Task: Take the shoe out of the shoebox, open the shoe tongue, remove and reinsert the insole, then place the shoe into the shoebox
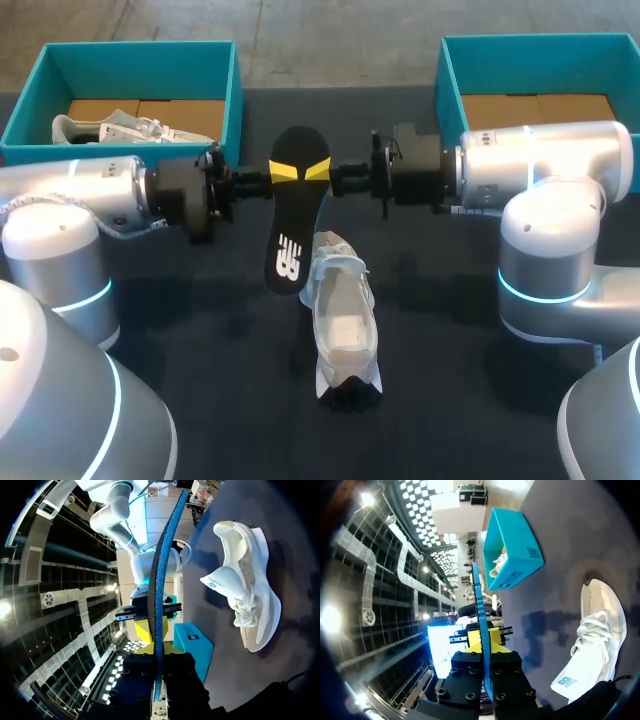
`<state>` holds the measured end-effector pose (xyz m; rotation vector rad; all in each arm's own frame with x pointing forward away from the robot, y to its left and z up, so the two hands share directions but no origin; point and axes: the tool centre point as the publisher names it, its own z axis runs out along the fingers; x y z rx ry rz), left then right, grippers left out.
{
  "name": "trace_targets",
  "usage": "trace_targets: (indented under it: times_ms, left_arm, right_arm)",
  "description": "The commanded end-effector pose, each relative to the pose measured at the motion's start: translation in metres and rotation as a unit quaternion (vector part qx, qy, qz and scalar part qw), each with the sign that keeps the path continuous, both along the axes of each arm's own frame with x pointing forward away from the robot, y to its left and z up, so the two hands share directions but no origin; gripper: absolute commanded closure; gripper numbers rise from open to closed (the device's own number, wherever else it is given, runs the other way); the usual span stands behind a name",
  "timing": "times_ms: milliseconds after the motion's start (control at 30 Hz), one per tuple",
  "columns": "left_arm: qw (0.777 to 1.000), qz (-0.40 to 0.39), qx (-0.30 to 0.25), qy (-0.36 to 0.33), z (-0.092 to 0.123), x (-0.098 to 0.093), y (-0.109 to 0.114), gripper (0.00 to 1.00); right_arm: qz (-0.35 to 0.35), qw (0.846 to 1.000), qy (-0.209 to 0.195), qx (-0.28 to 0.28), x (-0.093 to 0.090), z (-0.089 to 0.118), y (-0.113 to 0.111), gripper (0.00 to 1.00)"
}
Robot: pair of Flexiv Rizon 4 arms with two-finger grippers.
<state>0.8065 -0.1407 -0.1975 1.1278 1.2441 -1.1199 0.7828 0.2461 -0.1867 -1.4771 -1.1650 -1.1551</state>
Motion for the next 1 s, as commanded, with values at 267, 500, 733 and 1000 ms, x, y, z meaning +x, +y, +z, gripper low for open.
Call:
trace_targets:
  times_ms: [267, 500, 733, 1000]
  left_arm:
    - [1.000, -0.006, -0.002, 0.005, 0.001, 0.000, 0.003, 1.00]
    - [0.999, -0.026, 0.020, 0.038, 0.003, -0.005, 0.016, 1.00]
    - [0.995, -0.053, 0.035, 0.079, 0.007, -0.014, 0.031, 1.00]
    - [0.987, -0.083, 0.066, 0.121, 0.010, -0.026, 0.037, 1.00]
  right_arm:
    - [-0.006, 1.000, 0.017, -0.009, 0.000, 0.000, 0.001, 0.00]
    - [-0.022, 0.999, 0.037, -0.031, -0.003, -0.002, -0.016, 0.00]
    - [-0.042, 0.996, 0.050, -0.063, -0.014, -0.003, -0.043, 0.00]
    - [-0.039, 0.992, 0.071, -0.093, -0.034, -0.004, -0.070, 0.00]
